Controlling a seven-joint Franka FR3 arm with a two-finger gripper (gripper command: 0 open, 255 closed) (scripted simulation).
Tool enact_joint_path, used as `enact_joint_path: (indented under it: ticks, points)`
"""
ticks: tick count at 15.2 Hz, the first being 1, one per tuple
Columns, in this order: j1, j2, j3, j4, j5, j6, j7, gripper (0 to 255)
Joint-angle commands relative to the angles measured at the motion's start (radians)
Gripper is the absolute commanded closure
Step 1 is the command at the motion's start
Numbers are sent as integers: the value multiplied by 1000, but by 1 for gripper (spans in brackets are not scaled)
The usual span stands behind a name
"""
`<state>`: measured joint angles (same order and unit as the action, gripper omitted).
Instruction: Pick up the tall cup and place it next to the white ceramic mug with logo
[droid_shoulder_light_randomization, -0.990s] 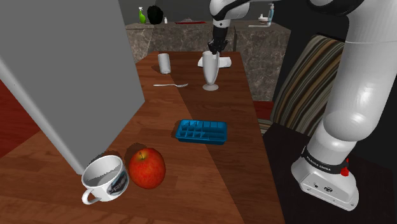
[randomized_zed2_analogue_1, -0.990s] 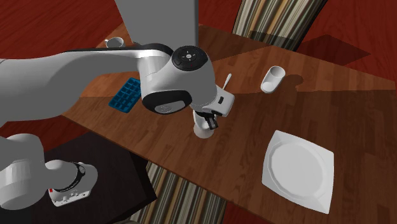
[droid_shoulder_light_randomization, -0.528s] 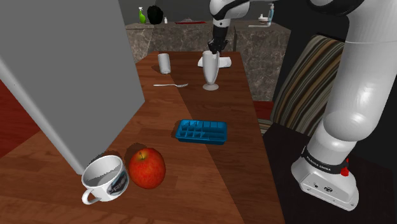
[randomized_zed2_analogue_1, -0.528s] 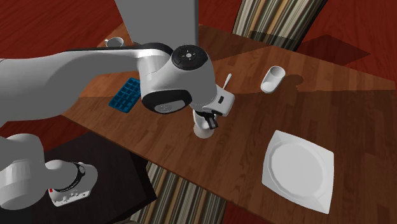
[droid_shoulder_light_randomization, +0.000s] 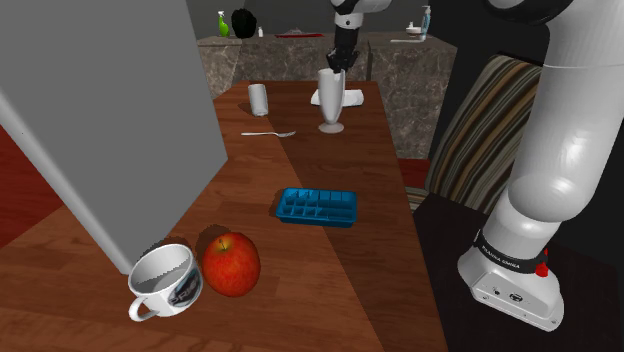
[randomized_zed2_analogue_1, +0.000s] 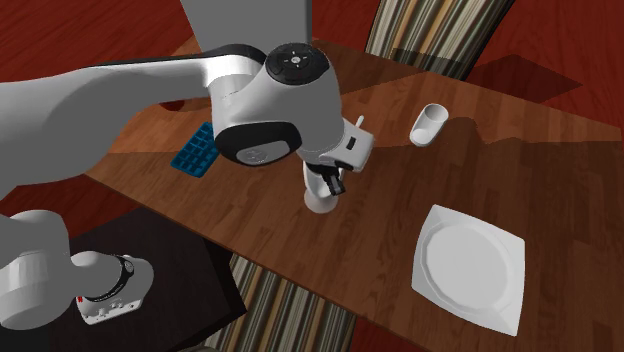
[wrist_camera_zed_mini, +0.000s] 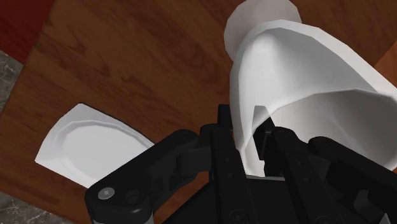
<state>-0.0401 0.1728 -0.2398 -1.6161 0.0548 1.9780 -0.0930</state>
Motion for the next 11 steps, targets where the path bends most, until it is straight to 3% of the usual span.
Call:
enact_joint_path:
  ticks: [1, 11]
  points:
    - [0, -3, 0, 26, -1, -28, 1, 255]
    - [-6, 16, -3, 186, 3, -169, 1, 255]
